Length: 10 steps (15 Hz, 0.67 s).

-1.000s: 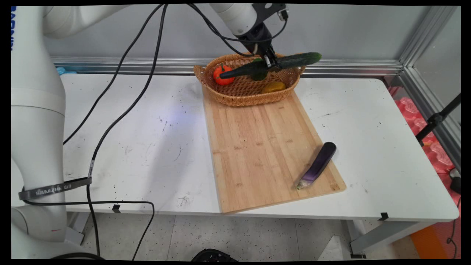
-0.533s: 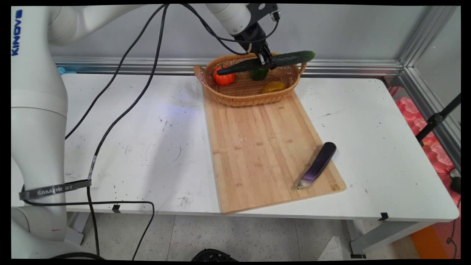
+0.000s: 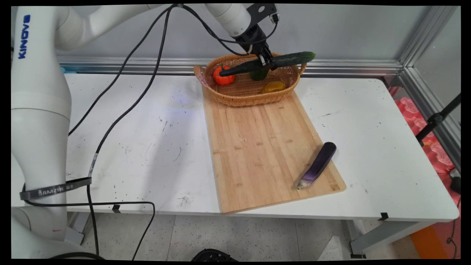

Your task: Place the picked object in the vegetable basket

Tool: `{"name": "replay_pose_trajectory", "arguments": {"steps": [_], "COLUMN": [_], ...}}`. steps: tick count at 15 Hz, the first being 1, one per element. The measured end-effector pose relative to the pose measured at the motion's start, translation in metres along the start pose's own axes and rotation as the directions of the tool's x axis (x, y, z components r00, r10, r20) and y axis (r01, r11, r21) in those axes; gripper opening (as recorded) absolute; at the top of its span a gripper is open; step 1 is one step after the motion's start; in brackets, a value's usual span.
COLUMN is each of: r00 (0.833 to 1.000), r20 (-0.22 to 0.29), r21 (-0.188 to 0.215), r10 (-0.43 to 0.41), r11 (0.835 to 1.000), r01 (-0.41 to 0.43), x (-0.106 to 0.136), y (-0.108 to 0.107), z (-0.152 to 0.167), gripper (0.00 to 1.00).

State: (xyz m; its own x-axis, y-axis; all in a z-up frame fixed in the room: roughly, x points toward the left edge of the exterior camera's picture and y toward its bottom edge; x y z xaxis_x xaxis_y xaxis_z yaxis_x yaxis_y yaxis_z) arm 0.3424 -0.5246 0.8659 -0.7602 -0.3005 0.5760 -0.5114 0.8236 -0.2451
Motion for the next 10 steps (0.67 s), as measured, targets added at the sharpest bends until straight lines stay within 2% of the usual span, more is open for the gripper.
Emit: {"name": "replay_pose_trajectory", "arguments": {"steps": [8,9,10], "r00": [0.999,0.998,0.998], "r20": [-0.014,-0.015,-0.015], "r21": [-0.011,-0.012,-0.013], "r10": [-0.051,-0.056,-0.059], "r11": [0.999,0.998,0.998], "r01": [0.051,0.056,0.059], "x": [-0.006,-0.007,-0.007], "y": [-0.003,-0.003,-0.003], "z": [0.011,0.012,0.013], "gripper": [0.0,1.0,1.0]}}
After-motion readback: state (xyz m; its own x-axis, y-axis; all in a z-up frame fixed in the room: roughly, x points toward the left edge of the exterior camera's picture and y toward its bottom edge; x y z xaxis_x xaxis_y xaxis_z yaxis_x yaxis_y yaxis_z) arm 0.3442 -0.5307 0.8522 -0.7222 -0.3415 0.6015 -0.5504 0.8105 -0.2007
